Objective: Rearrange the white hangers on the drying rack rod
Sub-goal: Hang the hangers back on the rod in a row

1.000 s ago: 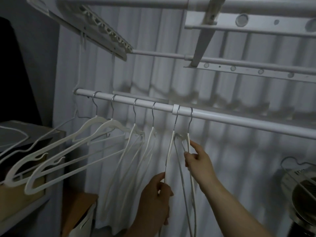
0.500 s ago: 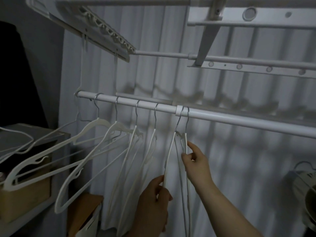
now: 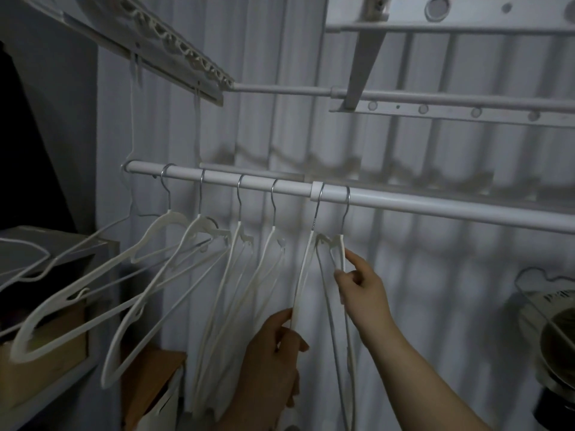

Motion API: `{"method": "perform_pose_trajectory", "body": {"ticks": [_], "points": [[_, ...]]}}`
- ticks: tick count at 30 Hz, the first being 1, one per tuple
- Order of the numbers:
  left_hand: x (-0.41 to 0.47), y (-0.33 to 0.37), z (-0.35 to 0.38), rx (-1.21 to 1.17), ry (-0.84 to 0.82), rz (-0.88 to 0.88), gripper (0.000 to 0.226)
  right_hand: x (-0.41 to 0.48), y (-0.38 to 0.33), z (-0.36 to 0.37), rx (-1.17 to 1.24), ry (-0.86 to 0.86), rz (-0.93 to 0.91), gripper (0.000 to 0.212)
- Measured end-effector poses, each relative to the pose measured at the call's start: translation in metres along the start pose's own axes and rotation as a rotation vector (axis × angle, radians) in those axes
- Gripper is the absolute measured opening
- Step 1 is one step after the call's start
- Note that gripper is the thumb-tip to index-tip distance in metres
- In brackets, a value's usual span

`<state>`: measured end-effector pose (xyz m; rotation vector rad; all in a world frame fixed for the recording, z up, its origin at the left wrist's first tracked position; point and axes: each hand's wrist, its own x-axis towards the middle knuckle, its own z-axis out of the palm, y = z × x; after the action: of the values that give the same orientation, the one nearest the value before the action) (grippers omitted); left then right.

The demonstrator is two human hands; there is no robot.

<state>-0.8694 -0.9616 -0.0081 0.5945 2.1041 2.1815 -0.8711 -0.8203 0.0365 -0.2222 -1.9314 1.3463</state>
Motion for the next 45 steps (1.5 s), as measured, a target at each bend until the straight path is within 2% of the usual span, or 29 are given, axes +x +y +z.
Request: {"method": "perform_pose_trajectory", "body": {"ticks": [4, 14, 22, 28, 38, 45], "points": [[0.000, -0.002, 0.001, -0.002, -0.006, -0.004, 0.026, -0.004, -0.003, -0.007, -0.007, 0.018, 0.004, 0.040], [-0.006, 0.001, 0.006, -0.014, -0.080, 0.010, 0.035, -0.010, -0.006, -0.024, 0.015, 0.059, 0.049, 0.039], [-0.011, 0.003, 0.011, -0.030, -0.104, 0.036, 0.036, -0.024, -0.009, -0.036, -0.038, -0.072, 0.141, 0.051], [-0.015, 0.004, 0.014, -0.054, -0.116, 0.049, 0.038, -0.031, -0.008, -0.046, -0.004, -0.061, 0.140, 0.049], [-0.025, 0.007, 0.018, 0.004, 0.030, 0.063, 0.027, -0.041, -0.012, -0.054, 0.076, -0.115, 0.131, 0.033], [-0.035, 0.015, 0.026, 0.062, 0.118, 0.044, 0.028, -0.038, -0.021, -0.057, 0.067, -0.160, 0.145, 0.042]]}}
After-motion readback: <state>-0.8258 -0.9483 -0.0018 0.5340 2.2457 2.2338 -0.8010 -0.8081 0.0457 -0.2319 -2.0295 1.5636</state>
